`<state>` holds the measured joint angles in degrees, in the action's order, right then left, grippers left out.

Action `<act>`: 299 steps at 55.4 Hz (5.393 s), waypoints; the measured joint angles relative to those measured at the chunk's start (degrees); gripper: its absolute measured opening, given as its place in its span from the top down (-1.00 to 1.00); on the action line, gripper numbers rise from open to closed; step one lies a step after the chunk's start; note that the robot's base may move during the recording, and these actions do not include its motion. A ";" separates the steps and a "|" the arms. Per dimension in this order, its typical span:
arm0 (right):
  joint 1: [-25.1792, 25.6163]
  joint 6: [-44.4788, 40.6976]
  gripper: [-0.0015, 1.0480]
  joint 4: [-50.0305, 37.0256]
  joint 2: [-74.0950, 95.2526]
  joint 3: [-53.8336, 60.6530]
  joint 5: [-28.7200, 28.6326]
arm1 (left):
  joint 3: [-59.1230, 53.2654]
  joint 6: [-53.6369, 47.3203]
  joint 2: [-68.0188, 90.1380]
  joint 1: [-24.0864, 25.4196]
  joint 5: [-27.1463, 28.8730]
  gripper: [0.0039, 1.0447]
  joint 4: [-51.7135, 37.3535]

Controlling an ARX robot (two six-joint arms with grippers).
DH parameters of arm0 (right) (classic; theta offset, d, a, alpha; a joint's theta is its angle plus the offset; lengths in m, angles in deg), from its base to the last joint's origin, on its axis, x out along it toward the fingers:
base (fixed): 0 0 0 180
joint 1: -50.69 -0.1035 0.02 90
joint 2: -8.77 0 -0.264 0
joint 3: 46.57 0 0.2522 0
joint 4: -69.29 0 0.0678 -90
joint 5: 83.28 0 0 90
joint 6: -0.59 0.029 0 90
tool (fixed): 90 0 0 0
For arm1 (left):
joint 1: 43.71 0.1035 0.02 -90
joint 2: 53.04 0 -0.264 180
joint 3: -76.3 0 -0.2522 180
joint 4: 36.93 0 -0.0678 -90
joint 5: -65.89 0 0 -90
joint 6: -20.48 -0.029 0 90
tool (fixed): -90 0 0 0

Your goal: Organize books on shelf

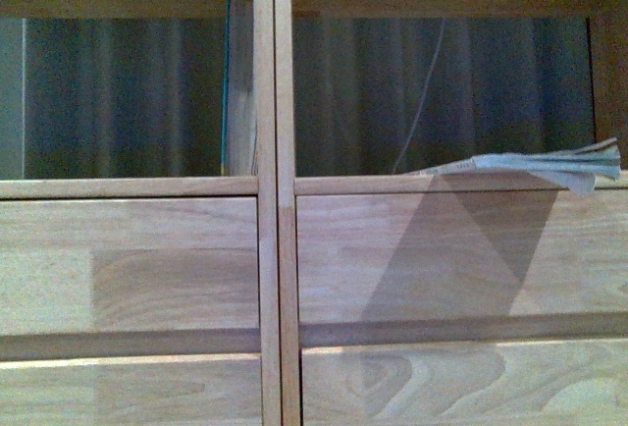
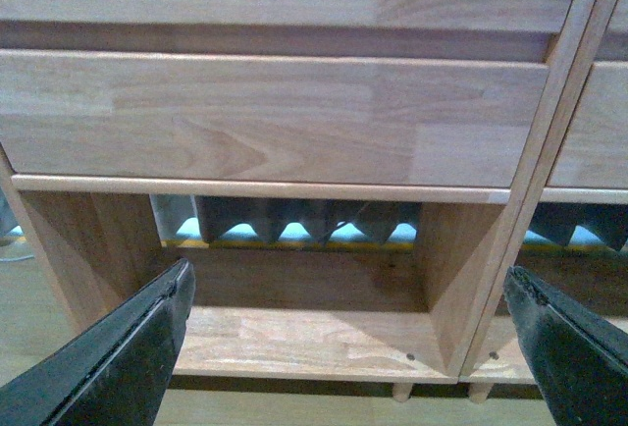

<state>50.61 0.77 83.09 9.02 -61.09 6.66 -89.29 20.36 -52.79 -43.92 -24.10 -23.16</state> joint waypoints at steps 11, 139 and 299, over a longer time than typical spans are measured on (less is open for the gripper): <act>0.00 -0.02 -0.86 0.00 0.00 0.00 0.00 | 0.00 0.00 0.00 0.00 0.00 -0.86 0.00; -6.49 67.98 -0.86 -16.72 102.03 -65.44 -1.66 | 0.00 -0.02 0.00 0.00 0.00 -0.86 0.00; -29.77 40.79 0.86 -18.34 65.68 -52.41 -20.76 | 17.90 58.07 57.05 -3.15 -32.00 -0.86 -69.94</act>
<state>20.84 41.56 64.75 74.70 -113.50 -14.10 -71.39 78.43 4.26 -47.07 -56.10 -93.10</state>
